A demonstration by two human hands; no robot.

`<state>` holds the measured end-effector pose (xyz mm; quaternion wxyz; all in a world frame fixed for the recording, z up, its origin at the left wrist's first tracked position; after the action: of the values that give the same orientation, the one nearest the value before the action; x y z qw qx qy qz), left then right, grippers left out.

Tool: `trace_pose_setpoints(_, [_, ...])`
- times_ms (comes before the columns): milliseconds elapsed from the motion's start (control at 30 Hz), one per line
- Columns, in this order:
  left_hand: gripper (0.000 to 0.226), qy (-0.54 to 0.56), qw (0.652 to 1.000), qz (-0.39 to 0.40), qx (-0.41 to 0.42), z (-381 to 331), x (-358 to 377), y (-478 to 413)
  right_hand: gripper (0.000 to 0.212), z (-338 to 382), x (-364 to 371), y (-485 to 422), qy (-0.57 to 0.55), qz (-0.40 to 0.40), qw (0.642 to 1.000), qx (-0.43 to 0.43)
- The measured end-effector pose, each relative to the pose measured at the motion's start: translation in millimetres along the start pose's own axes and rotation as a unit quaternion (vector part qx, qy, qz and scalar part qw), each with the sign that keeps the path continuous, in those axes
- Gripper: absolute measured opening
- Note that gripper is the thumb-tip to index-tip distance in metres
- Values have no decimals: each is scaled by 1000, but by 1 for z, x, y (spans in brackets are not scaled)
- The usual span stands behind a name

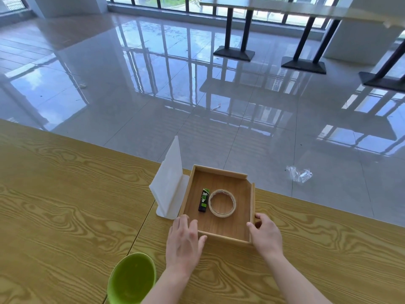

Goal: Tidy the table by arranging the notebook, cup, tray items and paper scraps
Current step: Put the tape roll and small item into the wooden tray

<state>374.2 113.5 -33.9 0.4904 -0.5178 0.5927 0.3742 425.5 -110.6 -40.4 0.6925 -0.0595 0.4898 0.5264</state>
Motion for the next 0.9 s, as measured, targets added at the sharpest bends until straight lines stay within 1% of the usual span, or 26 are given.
trace_pose_setpoints(200, [42, 4, 1000, -3, 2, 0, 2, 0, 44, -1, 0, 2, -3, -1, 1000, 0])
trace_pose_setpoints(400, [42, 19, 1000, -7, -8, 2, 2, 0, 43, -3, 1, 2, -2, 4, 1000, 0])
trace_pose_setpoints(900, [45, 36, 999, -16, 2, 5, 1, 1, 43, -6, -1, 0, -18, 31, 999, 2])
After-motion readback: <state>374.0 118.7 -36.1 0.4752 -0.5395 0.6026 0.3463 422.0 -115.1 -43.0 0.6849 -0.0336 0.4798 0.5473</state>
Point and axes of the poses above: each hand's wrist, its own y-axis away from the middle knuckle, its own x-axis out of the palm, z = x × y, the point moved 2 cm from there along -y, towards the middle knuckle, and after that the axes turned 15 degrees about x, right-handed, at the moved point
